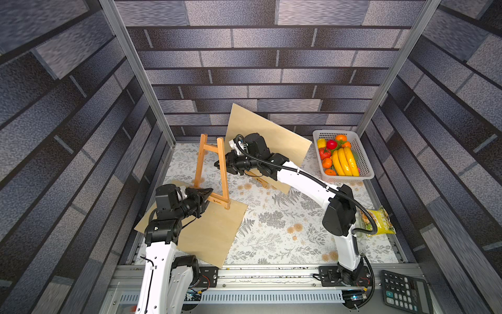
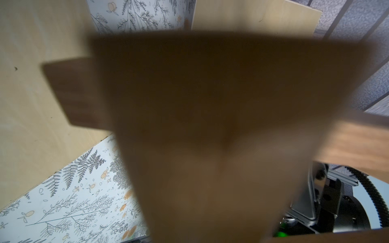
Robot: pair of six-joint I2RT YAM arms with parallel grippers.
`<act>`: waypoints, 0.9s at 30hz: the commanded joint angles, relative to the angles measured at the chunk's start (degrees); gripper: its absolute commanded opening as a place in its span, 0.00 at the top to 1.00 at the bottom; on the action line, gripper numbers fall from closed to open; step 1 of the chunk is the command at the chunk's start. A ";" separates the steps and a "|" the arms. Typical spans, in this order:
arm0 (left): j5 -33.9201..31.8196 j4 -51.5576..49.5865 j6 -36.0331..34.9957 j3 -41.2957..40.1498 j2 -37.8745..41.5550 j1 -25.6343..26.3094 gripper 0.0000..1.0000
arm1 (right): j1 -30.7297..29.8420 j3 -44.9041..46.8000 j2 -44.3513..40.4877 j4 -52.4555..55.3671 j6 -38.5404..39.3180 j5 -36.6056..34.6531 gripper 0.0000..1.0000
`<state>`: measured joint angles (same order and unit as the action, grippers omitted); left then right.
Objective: Assemble the easel
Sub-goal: Unfold the easel, then place the easel at the corner of the board.
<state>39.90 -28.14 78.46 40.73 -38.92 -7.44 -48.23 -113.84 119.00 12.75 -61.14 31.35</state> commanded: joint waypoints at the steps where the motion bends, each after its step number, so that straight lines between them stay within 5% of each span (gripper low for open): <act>1: 4.99 1.43 -2.94 -0.36 2.24 -1.86 1.00 | 1.66 -1.78 1.32 2.33 2.63 -0.68 0.70; 11: 7.49 6.95 -5.74 -4.34 -1.43 -6.74 1.00 | 1.73 1.41 -0.17 4.42 5.63 3.70 0.60; 27: 6.29 27.86 -12.94 -6.23 -21.02 -8.46 1.00 | 1.66 28.48 -22.09 14.91 17.66 -1.10 0.52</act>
<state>44.77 -10.09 68.12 35.31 -59.57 -15.49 -46.74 -90.54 98.30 23.62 -47.20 31.77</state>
